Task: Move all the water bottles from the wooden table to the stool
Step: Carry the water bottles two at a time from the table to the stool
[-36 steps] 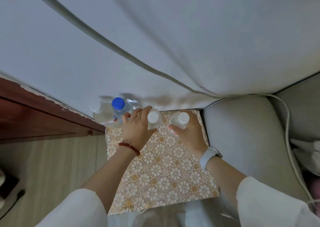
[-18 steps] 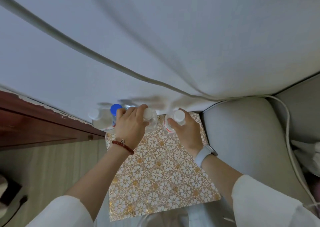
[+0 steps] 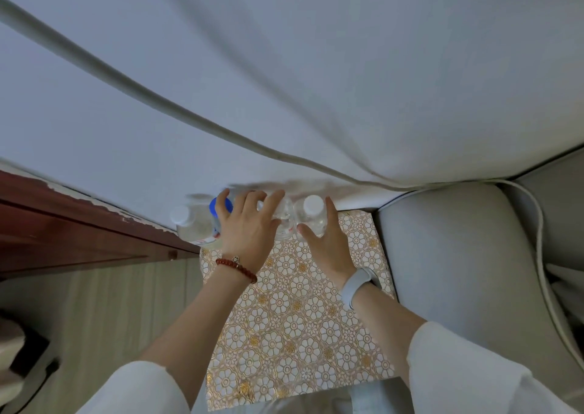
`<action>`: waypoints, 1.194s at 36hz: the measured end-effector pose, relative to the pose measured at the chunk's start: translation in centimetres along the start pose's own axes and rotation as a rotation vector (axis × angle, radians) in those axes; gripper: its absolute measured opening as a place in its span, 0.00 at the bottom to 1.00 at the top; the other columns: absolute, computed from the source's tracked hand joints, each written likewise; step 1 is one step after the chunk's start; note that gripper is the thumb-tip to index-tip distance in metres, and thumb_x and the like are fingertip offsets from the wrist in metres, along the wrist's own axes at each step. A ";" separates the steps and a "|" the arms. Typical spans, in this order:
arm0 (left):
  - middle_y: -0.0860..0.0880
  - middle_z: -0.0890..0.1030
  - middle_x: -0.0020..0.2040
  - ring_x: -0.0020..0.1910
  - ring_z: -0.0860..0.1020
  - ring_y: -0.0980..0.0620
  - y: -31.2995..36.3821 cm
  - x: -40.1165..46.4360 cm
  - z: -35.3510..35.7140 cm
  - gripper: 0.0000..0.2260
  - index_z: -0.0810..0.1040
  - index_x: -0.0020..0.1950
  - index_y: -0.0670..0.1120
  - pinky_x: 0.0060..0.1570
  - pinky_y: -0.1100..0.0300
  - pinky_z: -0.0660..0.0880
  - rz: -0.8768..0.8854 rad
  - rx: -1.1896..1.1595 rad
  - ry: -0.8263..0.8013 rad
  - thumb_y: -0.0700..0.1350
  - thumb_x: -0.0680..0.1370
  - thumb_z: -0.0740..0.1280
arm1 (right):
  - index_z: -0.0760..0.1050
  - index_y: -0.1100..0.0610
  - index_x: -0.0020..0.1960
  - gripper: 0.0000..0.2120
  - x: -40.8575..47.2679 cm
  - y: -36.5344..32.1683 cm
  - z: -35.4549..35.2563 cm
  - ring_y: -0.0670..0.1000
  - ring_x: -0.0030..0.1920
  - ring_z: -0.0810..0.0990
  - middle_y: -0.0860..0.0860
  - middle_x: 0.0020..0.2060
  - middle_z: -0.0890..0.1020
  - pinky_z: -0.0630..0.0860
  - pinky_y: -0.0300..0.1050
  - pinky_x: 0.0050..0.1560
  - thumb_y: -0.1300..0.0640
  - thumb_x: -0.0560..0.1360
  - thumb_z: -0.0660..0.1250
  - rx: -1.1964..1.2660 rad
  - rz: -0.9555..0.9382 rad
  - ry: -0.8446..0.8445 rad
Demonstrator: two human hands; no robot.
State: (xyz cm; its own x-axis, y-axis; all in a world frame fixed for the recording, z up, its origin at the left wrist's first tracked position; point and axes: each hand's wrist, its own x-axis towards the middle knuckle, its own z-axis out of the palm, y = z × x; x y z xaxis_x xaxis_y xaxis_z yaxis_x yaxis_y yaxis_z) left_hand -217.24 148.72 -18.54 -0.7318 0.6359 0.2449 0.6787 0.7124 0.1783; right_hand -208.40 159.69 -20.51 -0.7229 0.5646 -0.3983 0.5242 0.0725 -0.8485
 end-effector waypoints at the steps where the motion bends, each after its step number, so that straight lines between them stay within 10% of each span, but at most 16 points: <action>1: 0.44 0.81 0.41 0.42 0.81 0.45 0.0 0.1 -0.1 0.20 0.79 0.53 0.46 0.59 0.33 0.63 -0.014 -0.019 0.007 0.41 0.63 0.78 | 0.50 0.53 0.74 0.35 0.0 0.0 0.1 0.58 0.69 0.66 0.56 0.71 0.65 0.64 0.55 0.69 0.54 0.75 0.66 0.004 0.010 0.003; 14: 0.44 0.82 0.42 0.50 0.79 0.41 -1.2 -0.3 -0.3 0.19 0.79 0.53 0.44 0.55 0.39 0.69 -0.008 0.056 0.004 0.44 0.64 0.77 | 0.53 0.56 0.72 0.30 0.5 -0.5 1.5 0.56 0.67 0.68 0.55 0.69 0.67 0.67 0.45 0.64 0.54 0.75 0.64 0.055 -0.013 0.017; 23: 0.40 0.75 0.62 0.64 0.71 0.40 -0.2 -1.9 -1.4 0.26 0.71 0.65 0.45 0.64 0.35 0.60 -0.050 0.087 -0.080 0.46 0.69 0.72 | 0.44 0.60 0.74 0.39 0.2 -1.6 0.9 0.57 0.73 0.58 0.59 0.73 0.58 0.58 0.54 0.73 0.52 0.74 0.65 0.084 0.170 -0.018; 30: 0.42 0.73 0.64 0.65 0.69 0.42 0.0 -7.3 -5.6 0.22 0.70 0.66 0.46 0.66 0.41 0.60 -0.365 -0.204 -0.094 0.45 0.73 0.68 | 0.65 0.56 0.65 0.18 -4.8 -2.7 -1.2 0.42 0.42 0.73 0.50 0.59 0.73 0.73 0.36 0.40 0.56 0.77 0.60 -0.014 0.134 -0.131; 38: 0.47 0.72 0.65 0.64 0.68 0.47 -1.7 -17.5 -15.3 0.17 0.71 0.65 0.47 0.62 0.45 0.62 -0.749 -0.332 0.012 0.47 0.76 0.63 | 0.73 0.65 0.56 0.14 -15.4 -9.0 2.1 0.62 0.45 0.79 0.64 0.48 0.80 0.77 0.58 0.51 0.57 0.77 0.56 -0.207 -0.020 -0.415; 43: 0.45 0.74 0.62 0.62 0.70 0.44 -5.3 -26.5 -24.2 0.17 0.71 0.65 0.45 0.61 0.48 0.66 -0.856 -0.236 0.191 0.47 0.76 0.63 | 0.75 0.53 0.54 0.11 -23.9 -13.8 9.0 0.49 0.49 0.78 0.52 0.50 0.81 0.74 0.40 0.45 0.55 0.77 0.56 -0.287 -0.302 -0.582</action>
State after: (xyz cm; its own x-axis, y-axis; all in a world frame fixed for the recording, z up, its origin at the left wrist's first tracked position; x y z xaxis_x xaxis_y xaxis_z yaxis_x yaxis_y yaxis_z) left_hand -200.00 120.92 -2.91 -0.9834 -0.1583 0.0889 -0.0825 0.8258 0.5579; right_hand -202.45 137.86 -2.38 -0.9362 -0.0390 -0.3492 0.3028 0.4148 -0.8581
